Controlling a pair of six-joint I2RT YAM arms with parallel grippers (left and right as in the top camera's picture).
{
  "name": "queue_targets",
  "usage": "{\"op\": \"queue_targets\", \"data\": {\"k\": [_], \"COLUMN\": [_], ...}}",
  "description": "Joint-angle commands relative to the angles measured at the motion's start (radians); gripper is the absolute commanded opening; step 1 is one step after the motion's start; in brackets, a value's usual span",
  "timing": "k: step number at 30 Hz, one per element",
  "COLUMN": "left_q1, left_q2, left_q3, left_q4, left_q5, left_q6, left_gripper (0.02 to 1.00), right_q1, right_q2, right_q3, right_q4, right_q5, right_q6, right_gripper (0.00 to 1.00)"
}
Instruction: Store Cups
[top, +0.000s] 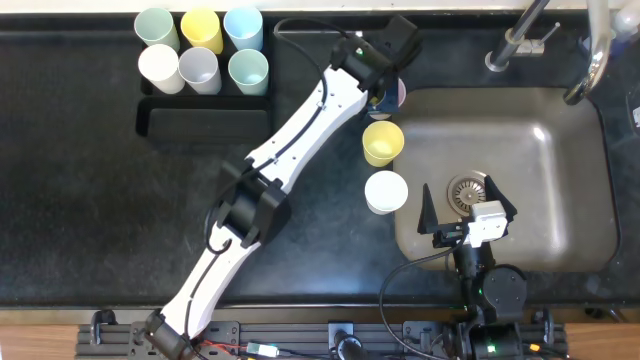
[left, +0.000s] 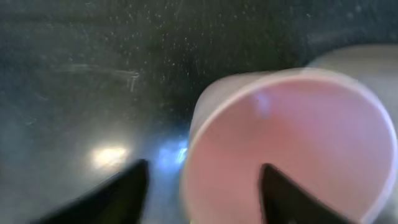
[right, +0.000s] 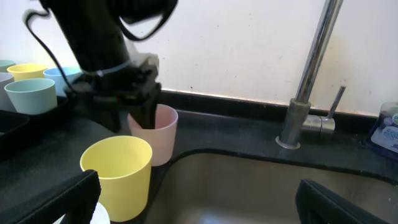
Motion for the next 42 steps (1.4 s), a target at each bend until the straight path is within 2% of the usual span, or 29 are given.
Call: {"op": "queue_targets", "data": {"k": [1,5,8,12,15,18,21,26,30,36,42], "left_q1": [0.005,0.005,0.005,0.031,0.105,0.227,0.368,0.626,0.770,0.856,0.880], "left_q2": [0.015,-0.037,-0.148,-0.335,-0.490,-0.664,-0.829,-1.062,-1.141,-1.142,-1.091], "left_q3": [0.042,0.075,0.075,0.060,-0.009,-0.164,-0.368,-0.754,-0.999,-1.221,-1.299], "left_q4": [0.031,0.018,0.016,-0.009,-0.027,-0.018,0.043,0.166,0.248,0.304,0.343], "left_q5": [-0.017,-0.046,-0.111,-0.254,-0.293,-0.289,-0.243,-0.129,-0.018,-0.007,-0.017], "left_q6": [-0.002,0.015,0.061,0.129,0.138,0.144,0.198,0.285,0.352,0.401,0.494], "left_gripper": [0.034,0.034,0.034,0.031,0.031,0.034,0.034,0.034,0.034,0.034,0.034], "right_q1": [0.000,0.000,0.000,0.000,0.000,0.000,0.000,0.000,0.000,0.000,0.000], "right_q2": [-0.010,-0.010,-0.010,-0.010,-0.010,-0.010,-0.010,-0.010,-0.010,-0.010,-0.010], "right_q3": [-0.013,-0.013,-0.013,-0.013,-0.013,-0.013,-0.013,-0.013,-0.013,-0.013,-0.013], "right_q4": [0.005,0.005,0.005,0.005,0.005,0.005,0.005,0.005,0.005,0.005,0.005], "right_q5": [0.007,0.007,0.007,0.007,0.007,0.007,0.007,0.007,0.007,0.007,0.007], "right_q6": [-0.003,-0.003,-0.004,-0.003,-0.004,-0.003,-0.003,-0.003,-0.003,-0.004,-0.004], "right_gripper": [0.998,0.998,0.996,0.996,0.998,0.996,0.998,0.998,0.998,0.996,0.996]}}
